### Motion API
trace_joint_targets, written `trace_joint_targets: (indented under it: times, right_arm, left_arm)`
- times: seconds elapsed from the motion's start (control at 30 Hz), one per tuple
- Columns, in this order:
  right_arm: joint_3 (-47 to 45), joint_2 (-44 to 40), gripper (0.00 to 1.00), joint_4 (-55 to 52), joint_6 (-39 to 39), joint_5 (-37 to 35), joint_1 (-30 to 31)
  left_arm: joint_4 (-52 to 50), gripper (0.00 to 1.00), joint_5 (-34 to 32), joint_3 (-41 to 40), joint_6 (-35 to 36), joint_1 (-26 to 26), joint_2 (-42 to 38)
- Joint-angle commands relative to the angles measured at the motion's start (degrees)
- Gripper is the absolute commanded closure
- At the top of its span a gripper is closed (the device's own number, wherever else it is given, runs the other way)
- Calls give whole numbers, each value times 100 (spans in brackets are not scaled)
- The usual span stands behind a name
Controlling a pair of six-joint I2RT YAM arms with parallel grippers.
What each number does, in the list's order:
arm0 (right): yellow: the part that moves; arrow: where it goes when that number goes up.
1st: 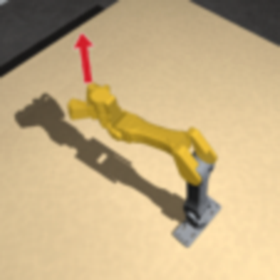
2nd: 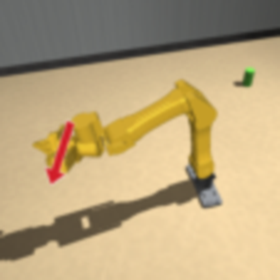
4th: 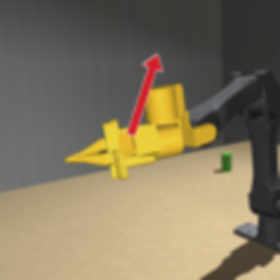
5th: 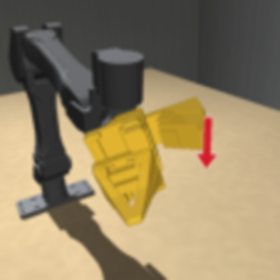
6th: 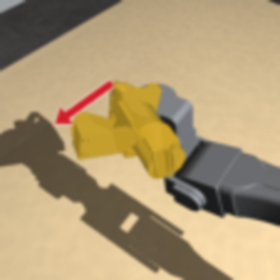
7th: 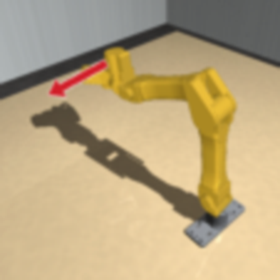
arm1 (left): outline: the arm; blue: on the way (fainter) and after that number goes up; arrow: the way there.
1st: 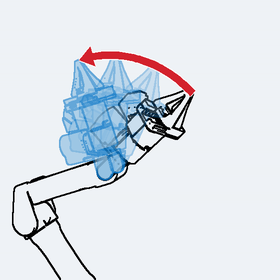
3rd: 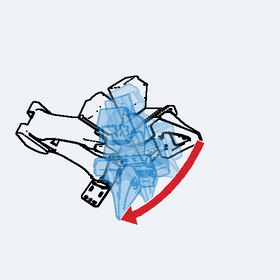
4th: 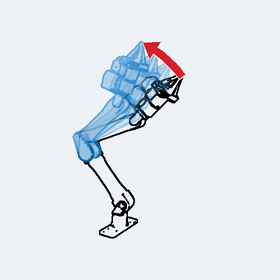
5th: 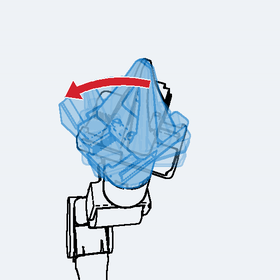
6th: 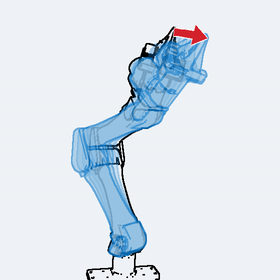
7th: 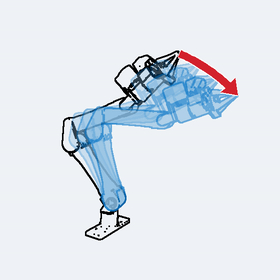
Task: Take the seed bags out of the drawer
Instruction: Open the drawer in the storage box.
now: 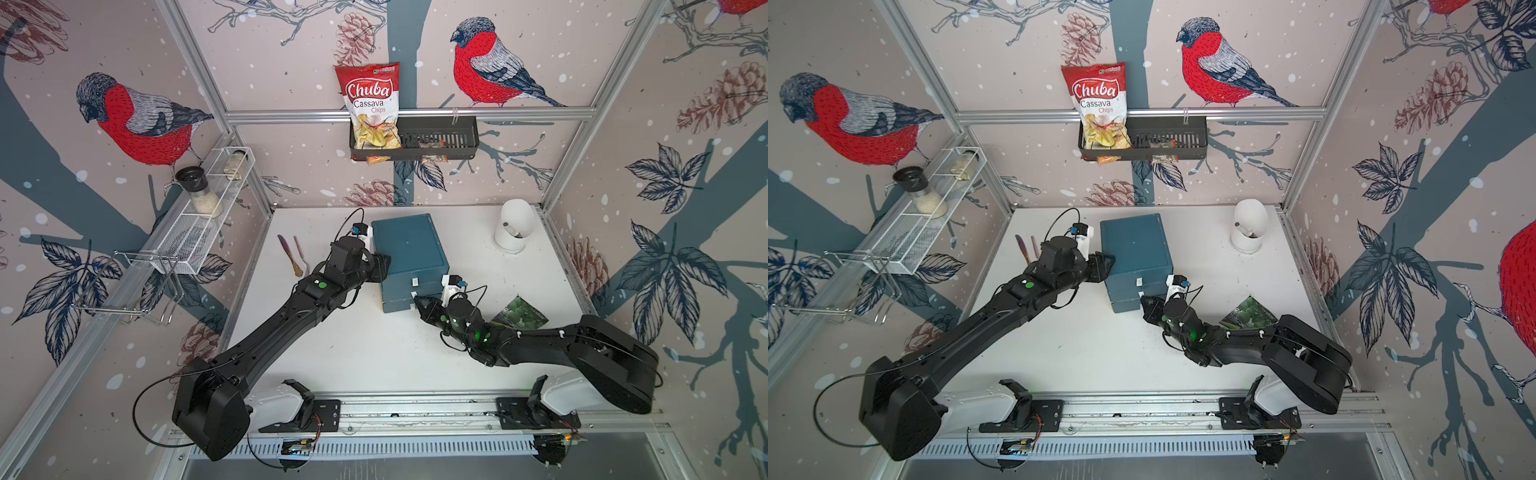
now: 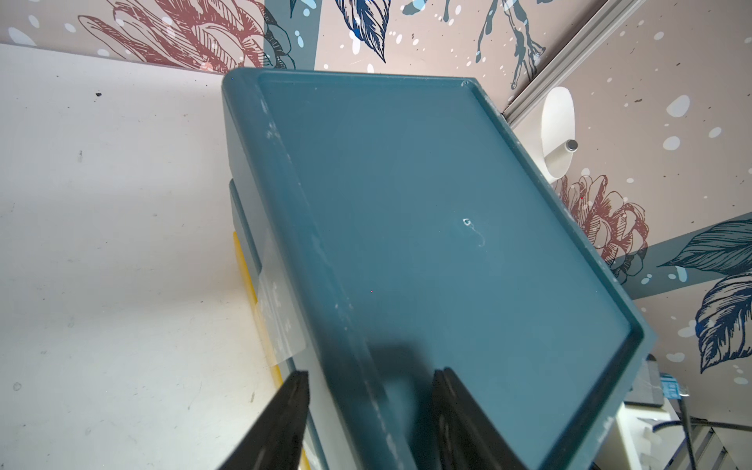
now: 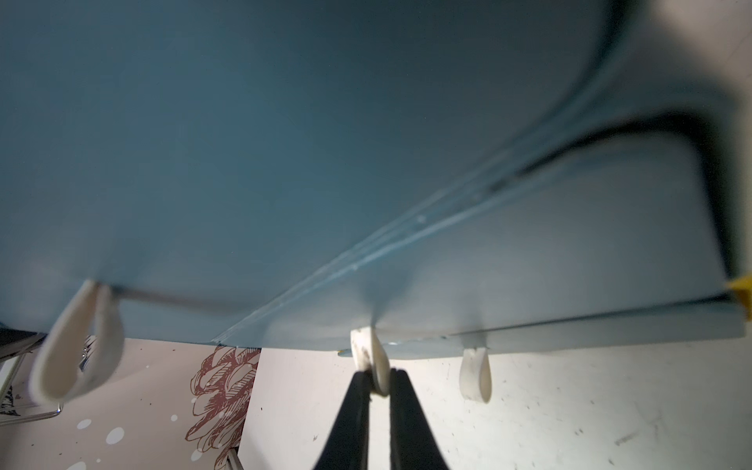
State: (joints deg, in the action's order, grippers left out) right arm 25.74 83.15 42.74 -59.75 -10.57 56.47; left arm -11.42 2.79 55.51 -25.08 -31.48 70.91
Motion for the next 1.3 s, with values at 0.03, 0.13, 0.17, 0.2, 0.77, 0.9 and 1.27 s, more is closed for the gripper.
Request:
trace_joint_targets:
  times: [0.03, 0.13, 0.17, 0.2, 0.77, 0.9, 1.27]
  right_arm:
    - [55, -113, 100, -67, 318, 39, 60]
    - [289, -222, 100, -619, 517, -34, 263]
    - [360, -253, 100, -780, 592, -91, 369]
    - [434, -280, 100, -973, 651, -194, 518]
    - [6, -824, 100, -2013, -82, -1348, 1955]
    - [-333, -1342, 100, -2103, -387, -1481, 2117]
    - [-722, -2248, 100, -2722, -880, -1313, 2206]
  left_arm:
    - [-747, 47, -41, -75, 169, 18, 37]
    - [-766, 46, -74, -49, 156, 19, 41]
    - [-750, 45, -97, -66, 153, 16, 38]
    - [-716, 44, -124, -81, 161, 17, 37]
    - [-414, 48, 165, -147, -376, 12, 315]
    - [-231, 49, 278, -239, -577, 14, 291]
    - [9, 50, 410, -232, -902, 19, 414]
